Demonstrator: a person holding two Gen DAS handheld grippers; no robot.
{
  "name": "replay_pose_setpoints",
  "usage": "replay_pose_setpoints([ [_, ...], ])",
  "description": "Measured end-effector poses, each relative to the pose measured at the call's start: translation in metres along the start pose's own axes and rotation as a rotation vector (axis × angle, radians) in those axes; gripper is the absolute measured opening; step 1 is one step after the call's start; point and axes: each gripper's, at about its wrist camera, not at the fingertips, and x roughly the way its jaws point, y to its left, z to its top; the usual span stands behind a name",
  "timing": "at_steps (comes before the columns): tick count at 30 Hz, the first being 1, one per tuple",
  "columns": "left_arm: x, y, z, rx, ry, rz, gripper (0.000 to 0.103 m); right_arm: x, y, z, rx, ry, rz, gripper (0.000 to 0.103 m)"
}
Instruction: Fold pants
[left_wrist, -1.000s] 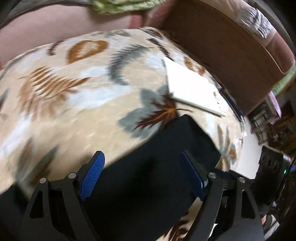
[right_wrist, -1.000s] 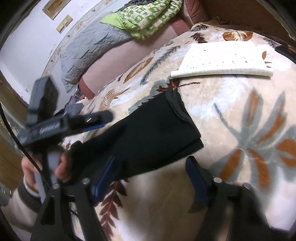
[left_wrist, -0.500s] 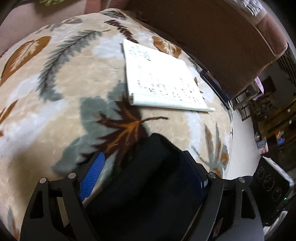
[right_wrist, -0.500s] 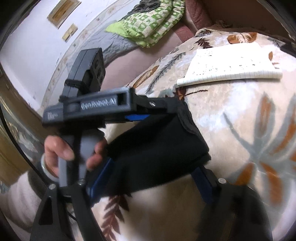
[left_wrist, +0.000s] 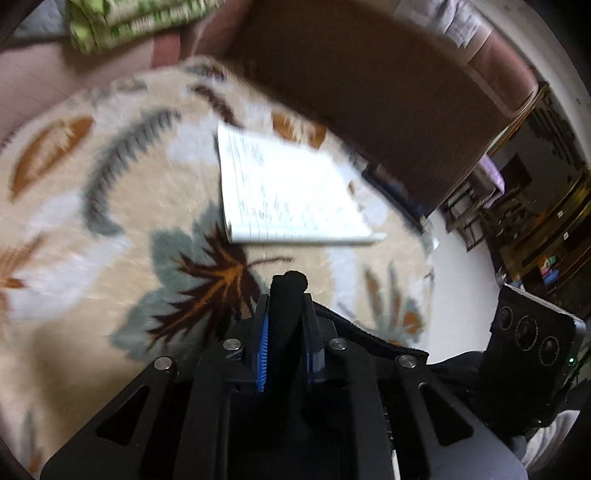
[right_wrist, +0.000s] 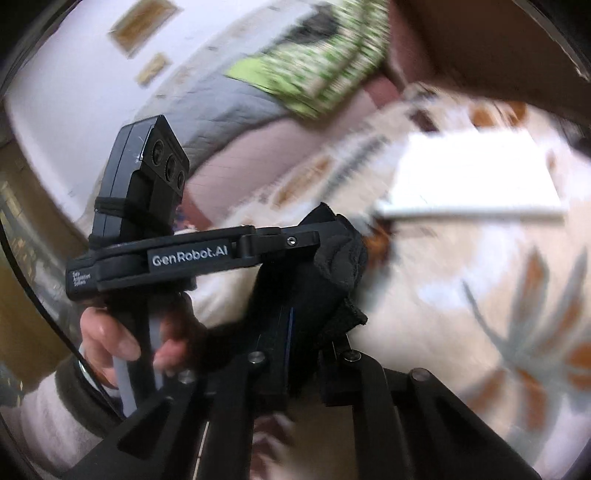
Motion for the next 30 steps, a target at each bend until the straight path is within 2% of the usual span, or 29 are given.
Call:
replay_pose_setpoints([
  [3, -0.052, 0.005, 0.001, -0.022, -0.088, 0.022, 0.012, -0.006, 0.044, 0.009, -0.12, -0.019, 0.028, 0.009],
  [6, -0.103, 0.017, -0.011, -0.029, -0.167, 0.127, 0.013, 0.005, 0.089, 0.01, -0.206, 0.007, 0.079, 0.009],
  [8, -0.133, 0.032, -0.026, -0.074, -0.2, 0.186, 0.016, 0.014, 0.113, 0.003, -0.253, 0.034, 0.118, 0.009],
  [9, -0.148, 0.044, -0.038, -0.116, -0.207, 0.216, 0.024, 0.023, 0.128, -0.005, -0.285, 0.059, 0.13, 0.009],
  [10, -0.158, 0.056, -0.047, -0.153, -0.214, 0.24, 0.039, 0.033, 0.142, -0.015, -0.318, 0.084, 0.133, 0.009],
  [12, -0.181, 0.089, -0.076, -0.272, -0.232, 0.289, 0.061, 0.055, 0.165, -0.035, -0.362, 0.134, 0.147, 0.009],
  [13, -0.19, 0.105, -0.092, -0.34, -0.24, 0.292, 0.061, 0.068, 0.174, -0.046, -0.377, 0.17, 0.162, 0.013],
  [14, -0.199, 0.115, -0.104, -0.39, -0.246, 0.294, 0.061, 0.076, 0.181, -0.055, -0.386, 0.202, 0.174, 0.021],
  [15, -0.206, 0.126, -0.119, -0.442, -0.251, 0.296, 0.061, 0.092, 0.19, -0.069, -0.401, 0.27, 0.183, 0.028],
  [16, -0.212, 0.135, -0.135, -0.489, -0.254, 0.305, 0.062, 0.104, 0.197, -0.08, -0.416, 0.332, 0.18, 0.044],
  [17, -0.218, 0.142, -0.148, -0.521, -0.252, 0.319, 0.062, 0.106, 0.2, -0.086, -0.426, 0.359, 0.183, 0.049],
  [18, -0.222, 0.147, -0.16, -0.545, -0.247, 0.338, 0.064, 0.104, 0.206, -0.091, -0.449, 0.378, 0.209, 0.049],
  [21, -0.225, 0.147, -0.181, -0.576, -0.243, 0.358, 0.07, 0.08, 0.207, -0.08, -0.472, 0.341, 0.25, 0.052],
  [23, -0.222, 0.139, -0.189, -0.582, -0.239, 0.354, 0.075, 0.06, 0.193, -0.063, -0.426, 0.283, 0.248, 0.061],
  [24, -0.218, 0.134, -0.193, -0.572, -0.233, 0.35, 0.077, 0.056, 0.186, -0.053, -0.399, 0.259, 0.238, 0.063],
  [27, -0.21, 0.119, -0.196, -0.538, -0.203, 0.346, 0.077, 0.049, 0.152, -0.033, -0.312, 0.217, 0.155, 0.064],
  [30, -0.19, 0.105, -0.193, -0.531, -0.165, 0.321, 0.078, 0.063, 0.125, -0.025, -0.247, 0.24, 0.065, 0.064],
])
